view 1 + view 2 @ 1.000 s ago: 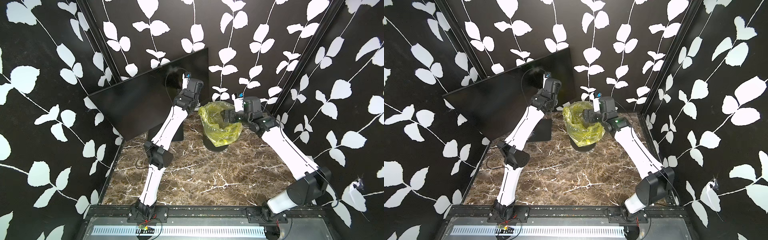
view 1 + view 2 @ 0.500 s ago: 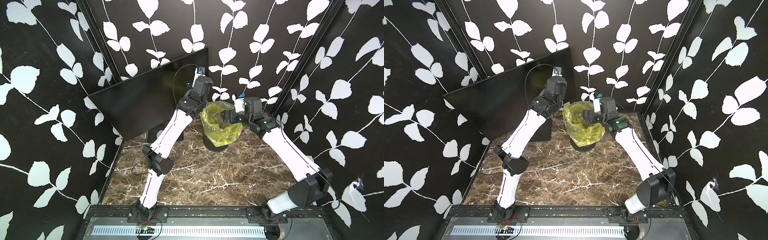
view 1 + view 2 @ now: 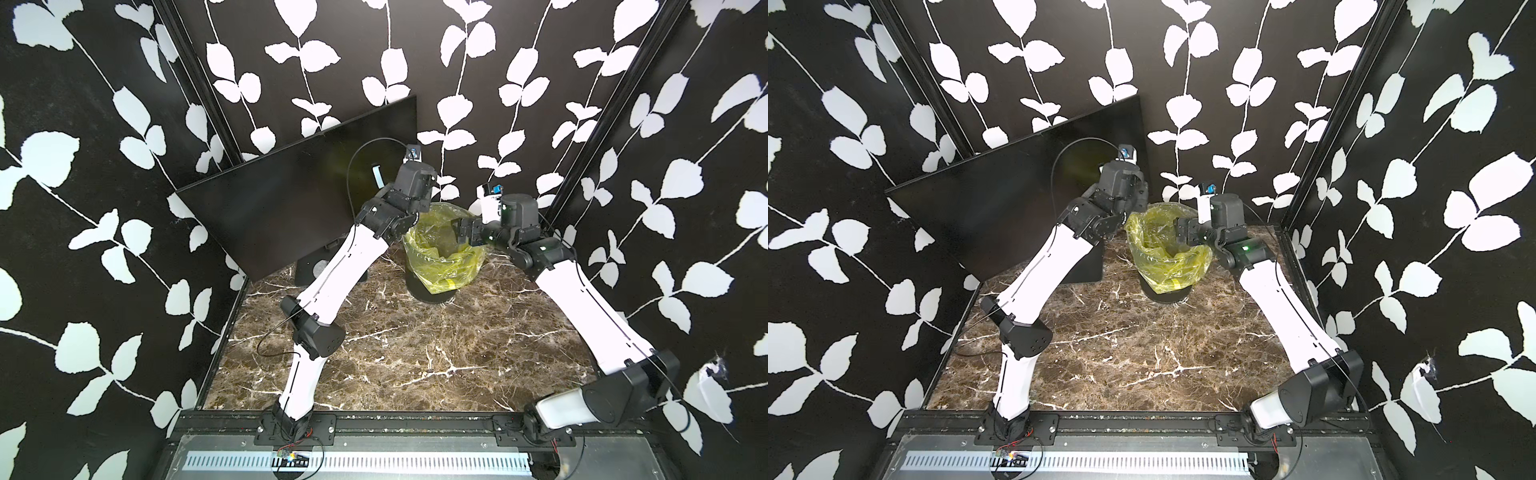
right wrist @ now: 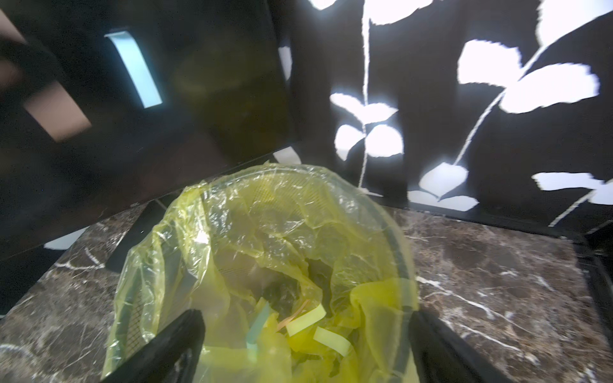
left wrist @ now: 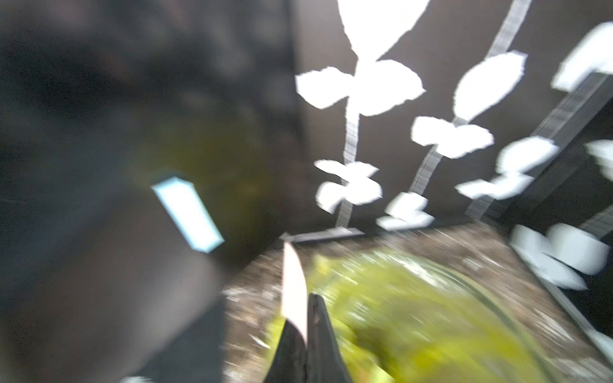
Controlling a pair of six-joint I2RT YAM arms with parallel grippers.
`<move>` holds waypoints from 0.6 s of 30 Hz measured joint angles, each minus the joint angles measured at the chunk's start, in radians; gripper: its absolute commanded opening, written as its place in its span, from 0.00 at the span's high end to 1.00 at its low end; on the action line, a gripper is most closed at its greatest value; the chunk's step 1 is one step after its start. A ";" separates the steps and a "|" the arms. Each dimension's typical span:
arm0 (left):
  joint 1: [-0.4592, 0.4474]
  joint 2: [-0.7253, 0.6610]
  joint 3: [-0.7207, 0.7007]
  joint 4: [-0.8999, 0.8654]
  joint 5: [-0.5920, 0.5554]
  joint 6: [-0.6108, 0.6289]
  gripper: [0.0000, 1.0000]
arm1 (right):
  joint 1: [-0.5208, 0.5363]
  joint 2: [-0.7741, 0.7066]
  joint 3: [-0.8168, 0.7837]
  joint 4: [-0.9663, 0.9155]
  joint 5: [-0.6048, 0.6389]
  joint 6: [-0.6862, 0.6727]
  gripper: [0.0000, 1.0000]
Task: Remove the sticky note from the monitor
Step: Place the sticky note in the trash bin.
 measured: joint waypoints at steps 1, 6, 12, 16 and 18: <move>0.000 0.000 -0.006 -0.011 0.052 -0.022 1.00 | -0.001 -0.008 -0.002 0.000 0.017 -0.001 0.03; 0.000 0.000 -0.018 -0.068 0.278 -0.088 1.00 | -0.013 -0.051 -0.010 0.000 0.107 -0.008 0.03; 0.000 0.000 -0.051 -0.139 0.435 -0.107 1.00 | -0.019 -0.074 -0.015 0.003 0.151 -0.011 0.03; 0.000 0.007 -0.050 -0.162 0.487 -0.127 0.76 | -0.019 -0.076 -0.029 0.008 0.155 -0.011 0.03; 0.000 0.014 -0.049 -0.162 0.495 -0.139 0.51 | -0.019 -0.076 -0.036 0.008 0.155 -0.011 0.03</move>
